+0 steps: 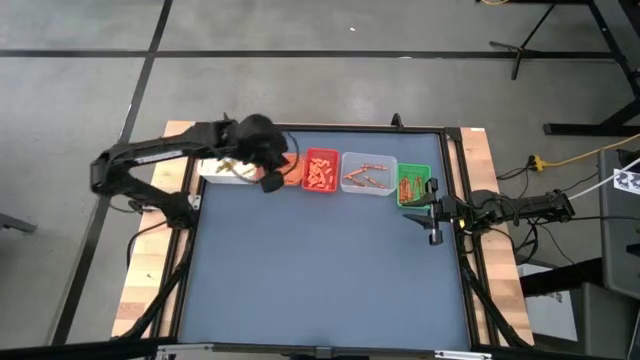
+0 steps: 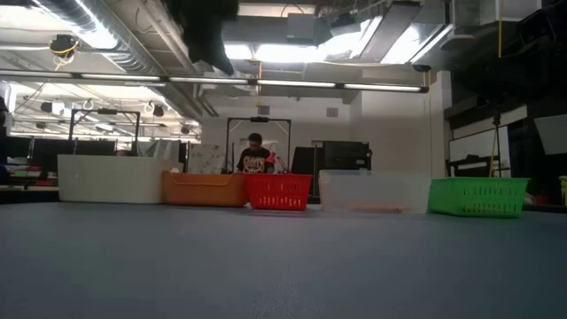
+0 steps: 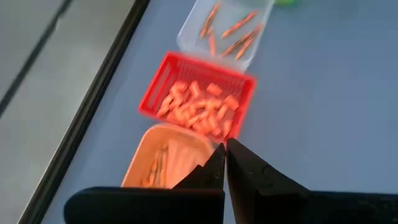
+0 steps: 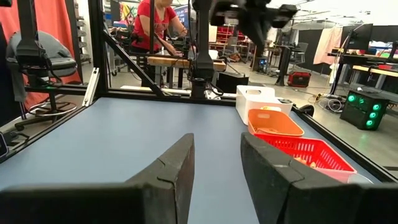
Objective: Sort crayons
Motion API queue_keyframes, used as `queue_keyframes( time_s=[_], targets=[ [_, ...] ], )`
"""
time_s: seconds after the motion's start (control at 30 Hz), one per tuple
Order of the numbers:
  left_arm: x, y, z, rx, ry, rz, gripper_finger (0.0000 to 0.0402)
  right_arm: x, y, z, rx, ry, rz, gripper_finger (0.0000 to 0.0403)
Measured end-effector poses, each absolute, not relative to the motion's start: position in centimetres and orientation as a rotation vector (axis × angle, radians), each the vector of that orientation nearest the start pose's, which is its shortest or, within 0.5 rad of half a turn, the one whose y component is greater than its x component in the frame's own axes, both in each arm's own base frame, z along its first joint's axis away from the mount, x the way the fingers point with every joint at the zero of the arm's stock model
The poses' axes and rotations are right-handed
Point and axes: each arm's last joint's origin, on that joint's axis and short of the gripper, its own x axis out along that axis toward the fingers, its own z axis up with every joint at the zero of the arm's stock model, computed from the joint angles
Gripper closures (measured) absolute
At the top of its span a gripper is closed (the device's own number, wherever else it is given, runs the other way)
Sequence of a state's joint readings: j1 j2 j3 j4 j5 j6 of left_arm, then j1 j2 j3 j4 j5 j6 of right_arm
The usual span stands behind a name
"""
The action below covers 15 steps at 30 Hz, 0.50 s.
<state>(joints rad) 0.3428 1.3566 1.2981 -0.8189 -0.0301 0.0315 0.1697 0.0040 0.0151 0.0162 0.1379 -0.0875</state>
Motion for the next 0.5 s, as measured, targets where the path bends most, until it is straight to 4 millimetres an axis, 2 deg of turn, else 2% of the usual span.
queue_keyframes(
  time_s=[0.07, 0.17, 0.5],
  targets=[
    [24.9, 8.1, 33.3, -0.085, 0.816, 0.309, 0.0401, 9.6, 1.2, 17.0, -0.083, -0.028, 0.031, 0.0272],
    [23.4, 6.6, 32.3, -0.063, 0.716, 0.280, 0.0401, 9.6, 1.2, 17.0, -0.083, -0.028, 0.031, 0.0272],
    [16.3, 4.4, 27.0, -0.129, 0.445, 0.298, 0.0401, 9.6, 1.2, 17.0, -0.083, -0.028, 0.031, 0.0272]
  ],
)
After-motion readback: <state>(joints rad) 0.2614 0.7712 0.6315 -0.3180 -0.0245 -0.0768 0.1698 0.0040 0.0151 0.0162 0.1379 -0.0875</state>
